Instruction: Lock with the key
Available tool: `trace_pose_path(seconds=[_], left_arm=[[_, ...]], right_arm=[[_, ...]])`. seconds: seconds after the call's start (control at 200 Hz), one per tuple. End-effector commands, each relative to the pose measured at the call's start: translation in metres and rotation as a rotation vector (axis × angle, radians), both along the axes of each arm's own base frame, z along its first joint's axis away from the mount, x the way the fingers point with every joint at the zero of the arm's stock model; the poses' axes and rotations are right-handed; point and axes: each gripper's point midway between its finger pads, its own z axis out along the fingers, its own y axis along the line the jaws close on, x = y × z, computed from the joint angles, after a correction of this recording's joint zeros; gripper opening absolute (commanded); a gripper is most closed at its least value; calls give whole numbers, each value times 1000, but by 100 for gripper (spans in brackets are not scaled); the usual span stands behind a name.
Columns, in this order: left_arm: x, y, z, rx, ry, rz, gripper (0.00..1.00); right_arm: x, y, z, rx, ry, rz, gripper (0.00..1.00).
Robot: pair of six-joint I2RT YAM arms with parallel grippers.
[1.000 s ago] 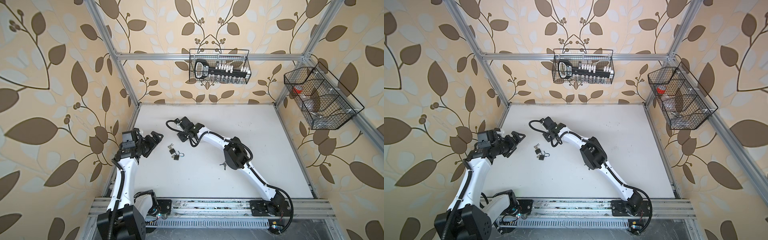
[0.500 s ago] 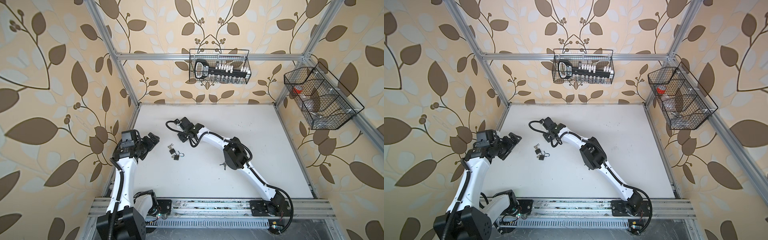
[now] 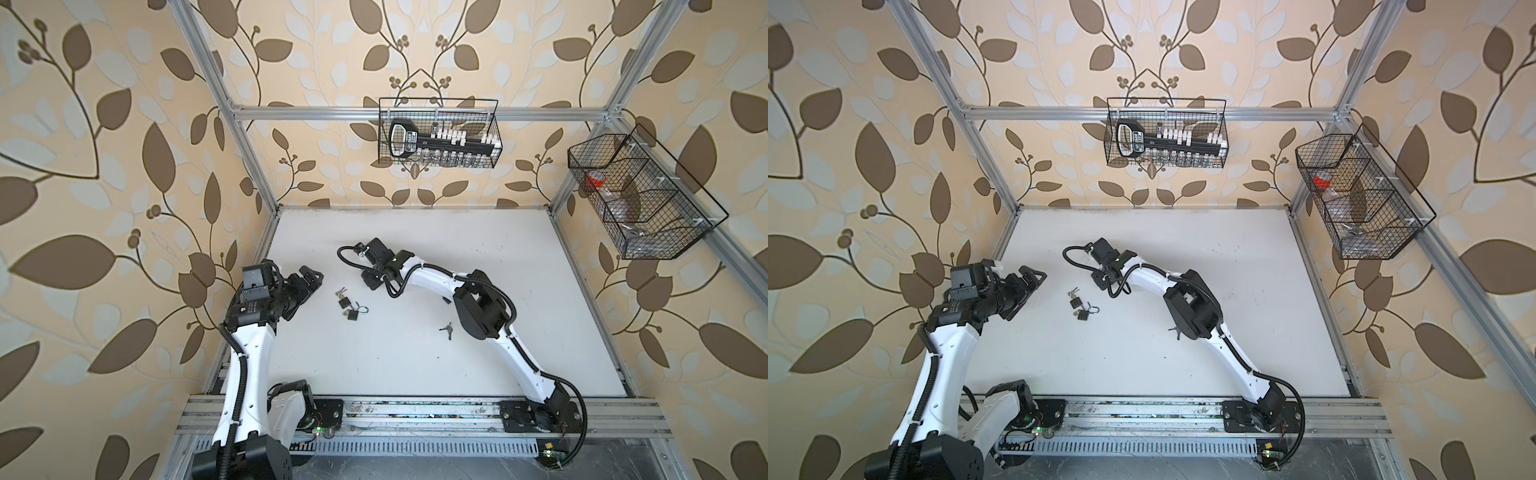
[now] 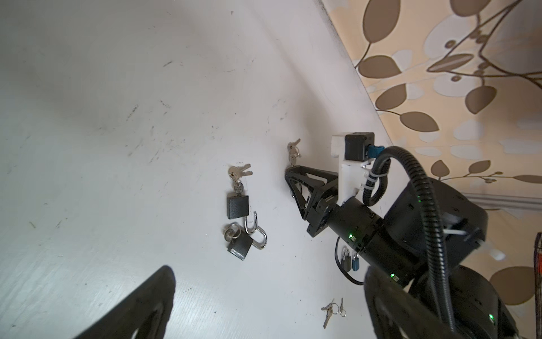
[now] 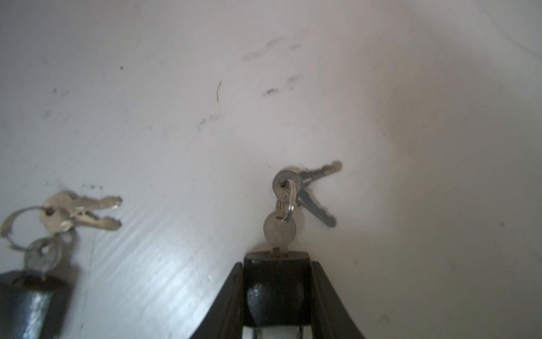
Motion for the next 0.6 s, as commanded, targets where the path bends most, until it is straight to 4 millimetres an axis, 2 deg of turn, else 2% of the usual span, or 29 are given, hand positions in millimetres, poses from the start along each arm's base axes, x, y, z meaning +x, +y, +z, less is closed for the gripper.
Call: trace_pose_path(seconds=[0.0, 0.21, 0.395, 0.45, 0.53, 0.595], left_arm=[[-2, -27, 0, 32, -24, -81, 99], [-8, -88, -18, 122, -6, -240, 99], [-8, -139, -33, 181, 8, -360, 99], [-8, -152, -34, 196, 6, -392, 99], [-8, -168, -37, 207, 5, -432, 99], [-8, -177, -40, 200, 4, -455, 99]], right_arm=[[-28, -30, -19, -55, 92, -18, 31], [-71, -84, -23, -71, 167, -83, 30], [-98, -135, -20, -51, 187, -173, 29], [-107, -142, -19, -33, 206, -179, 31], [-117, -148, -18, -18, 228, -173, 43], [-122, -151, -16, -9, 231, -173, 45]])
